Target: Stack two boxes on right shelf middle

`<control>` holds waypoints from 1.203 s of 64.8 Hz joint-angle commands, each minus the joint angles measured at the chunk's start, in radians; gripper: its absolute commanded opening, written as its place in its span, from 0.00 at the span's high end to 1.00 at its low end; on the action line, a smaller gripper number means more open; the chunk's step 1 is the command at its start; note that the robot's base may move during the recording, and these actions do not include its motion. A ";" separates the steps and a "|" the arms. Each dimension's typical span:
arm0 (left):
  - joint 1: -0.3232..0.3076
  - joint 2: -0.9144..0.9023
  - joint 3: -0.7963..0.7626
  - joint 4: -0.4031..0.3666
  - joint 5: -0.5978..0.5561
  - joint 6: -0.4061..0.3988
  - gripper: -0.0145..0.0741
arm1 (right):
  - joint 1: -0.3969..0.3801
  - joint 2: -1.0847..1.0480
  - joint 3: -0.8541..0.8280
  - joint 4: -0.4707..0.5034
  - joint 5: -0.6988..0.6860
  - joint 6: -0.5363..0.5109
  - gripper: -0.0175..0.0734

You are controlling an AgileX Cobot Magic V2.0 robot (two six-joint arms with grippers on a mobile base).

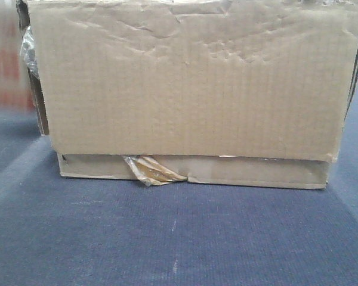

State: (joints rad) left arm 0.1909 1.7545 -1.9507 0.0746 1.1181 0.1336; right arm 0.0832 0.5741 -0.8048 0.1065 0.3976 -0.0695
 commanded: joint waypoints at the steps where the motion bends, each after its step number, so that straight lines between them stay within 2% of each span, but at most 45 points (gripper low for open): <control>1: 0.005 -0.075 -0.053 -0.003 -0.014 -0.055 0.96 | 0.000 0.003 -0.005 -0.001 -0.010 -0.002 0.20; 5: 0.000 -0.108 -0.083 -0.019 -0.014 -0.069 0.96 | 0.000 0.003 -0.005 -0.001 -0.010 -0.002 0.20; 12: -0.019 -0.165 -0.142 -0.111 -0.014 -0.083 0.96 | 0.000 0.003 -0.005 -0.001 -0.010 -0.002 0.20; 17: -0.055 -0.190 -0.175 -0.180 -0.019 -0.083 0.96 | 0.000 0.003 -0.005 -0.001 -0.010 -0.002 0.20; 24: -0.144 -0.199 -0.227 -0.241 -0.021 -0.087 0.96 | 0.000 0.003 -0.005 -0.001 -0.010 -0.002 0.20; 41: -0.449 -0.159 -0.239 -0.239 -0.105 -0.151 0.96 | 0.000 0.003 -0.005 -0.001 -0.010 -0.002 0.20; 49: -0.550 -0.084 -0.239 -0.160 -0.093 -0.220 0.96 | 0.000 0.003 -0.005 -0.001 -0.010 -0.002 0.20; 57: -0.587 -0.009 -0.239 -0.125 -0.078 -0.257 0.96 | 0.000 0.003 -0.005 -0.001 -0.010 -0.002 0.20; 67: -0.587 0.083 -0.239 -0.120 -0.042 -0.302 0.96 | 0.000 0.003 -0.005 -0.001 -0.010 -0.002 0.20; 78: -0.587 0.157 -0.239 -0.120 -0.027 -0.302 0.96 | 0.000 0.003 -0.005 -0.001 -0.010 -0.002 0.20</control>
State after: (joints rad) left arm -0.3898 1.8966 -2.1821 -0.0376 1.1046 -0.1521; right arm 0.0832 0.5741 -0.8048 0.1065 0.3993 -0.0695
